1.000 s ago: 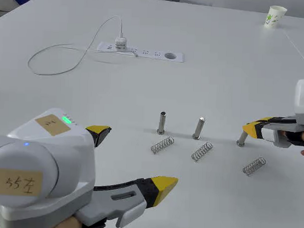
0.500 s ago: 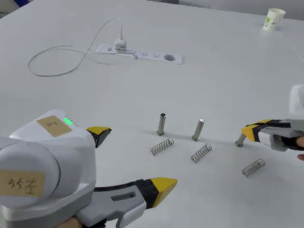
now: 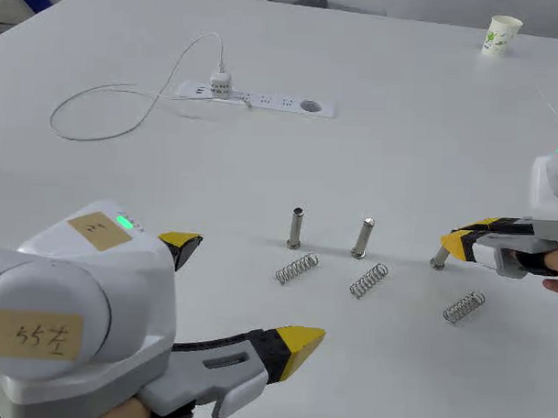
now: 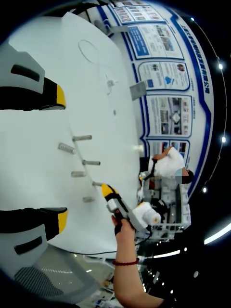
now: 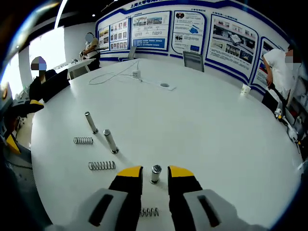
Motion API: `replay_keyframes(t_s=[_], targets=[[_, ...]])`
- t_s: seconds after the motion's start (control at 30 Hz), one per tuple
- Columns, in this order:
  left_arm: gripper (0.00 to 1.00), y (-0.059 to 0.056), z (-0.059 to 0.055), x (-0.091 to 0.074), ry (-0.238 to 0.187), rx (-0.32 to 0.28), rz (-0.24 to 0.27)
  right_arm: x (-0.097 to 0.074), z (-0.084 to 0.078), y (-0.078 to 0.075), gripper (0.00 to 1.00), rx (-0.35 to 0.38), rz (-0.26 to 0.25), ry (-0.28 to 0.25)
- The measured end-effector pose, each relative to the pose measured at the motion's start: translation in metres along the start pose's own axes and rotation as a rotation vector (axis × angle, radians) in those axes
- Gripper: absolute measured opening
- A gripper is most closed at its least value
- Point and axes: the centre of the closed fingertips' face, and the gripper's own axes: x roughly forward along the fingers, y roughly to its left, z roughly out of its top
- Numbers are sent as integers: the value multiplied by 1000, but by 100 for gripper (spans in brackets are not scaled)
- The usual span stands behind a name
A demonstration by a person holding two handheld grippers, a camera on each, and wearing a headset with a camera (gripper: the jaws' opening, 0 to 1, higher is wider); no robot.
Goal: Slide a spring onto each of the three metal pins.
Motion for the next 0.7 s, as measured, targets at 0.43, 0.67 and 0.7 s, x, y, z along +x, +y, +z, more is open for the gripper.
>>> replay_keyframes(t_s=[0.43,0.67,0.7], targets=[[85,-1,1,0,-3,4,-2,-20,-5,9,49,-17,19,-9],[86,-1,1,0,-4,2,2,-24,-16,9,52,1,26,4],[86,-1,1,0,-3,3,1,-25,-17,9,52,5,26,5]])
